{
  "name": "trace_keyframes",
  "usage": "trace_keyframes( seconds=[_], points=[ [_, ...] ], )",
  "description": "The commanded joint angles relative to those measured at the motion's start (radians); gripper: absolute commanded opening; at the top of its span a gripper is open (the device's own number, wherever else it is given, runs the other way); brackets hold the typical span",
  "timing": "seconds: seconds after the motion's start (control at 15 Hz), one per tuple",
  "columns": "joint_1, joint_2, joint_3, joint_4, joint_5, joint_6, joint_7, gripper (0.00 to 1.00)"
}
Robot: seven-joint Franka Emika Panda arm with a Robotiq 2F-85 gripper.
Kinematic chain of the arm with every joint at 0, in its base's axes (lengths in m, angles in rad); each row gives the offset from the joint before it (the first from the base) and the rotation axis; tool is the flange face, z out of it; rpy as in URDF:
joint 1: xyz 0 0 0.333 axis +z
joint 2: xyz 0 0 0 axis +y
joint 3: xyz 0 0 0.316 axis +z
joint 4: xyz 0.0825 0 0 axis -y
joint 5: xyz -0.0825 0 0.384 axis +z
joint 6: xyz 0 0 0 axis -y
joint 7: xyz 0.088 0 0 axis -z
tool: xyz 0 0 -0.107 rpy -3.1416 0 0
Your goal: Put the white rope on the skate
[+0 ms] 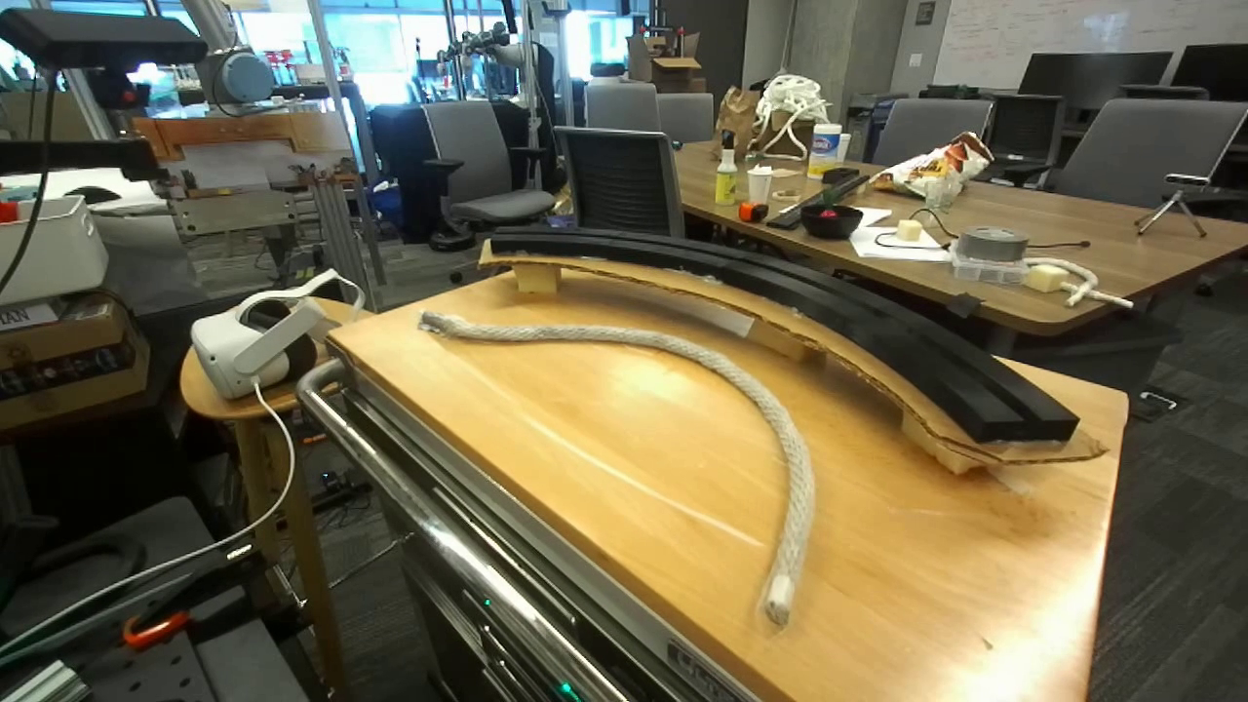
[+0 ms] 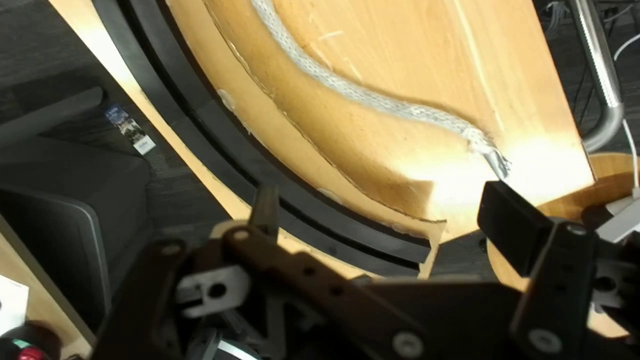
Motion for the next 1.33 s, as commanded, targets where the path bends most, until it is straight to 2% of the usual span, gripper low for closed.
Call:
trace_keyframes(
  seconds=[0.0,0.13,0.4,0.47,0.53,0.8,0.93,1.27],
  points=[
    [-0.012,0.115,0.032,0.058,0.115,0.029,-0.026,1.00],
    [-0.018,0.190,0.056,0.089,0.147,0.021,0.004,1.00],
    [-0.021,0.336,0.109,0.161,0.081,0.043,0.119,1.00],
    [-0.016,0.359,0.119,0.187,0.046,0.052,0.184,1.00],
    [-0.036,0.300,0.122,0.101,0.084,0.050,0.109,1.00],
    [-0.035,0.358,0.142,0.158,0.050,0.060,0.173,1.00],
    [-0.045,0.302,0.156,0.081,0.030,0.046,0.016,1.00],
    [-0.074,0.125,0.145,-0.223,-0.002,0.127,-0.271,1.00]
  ],
)
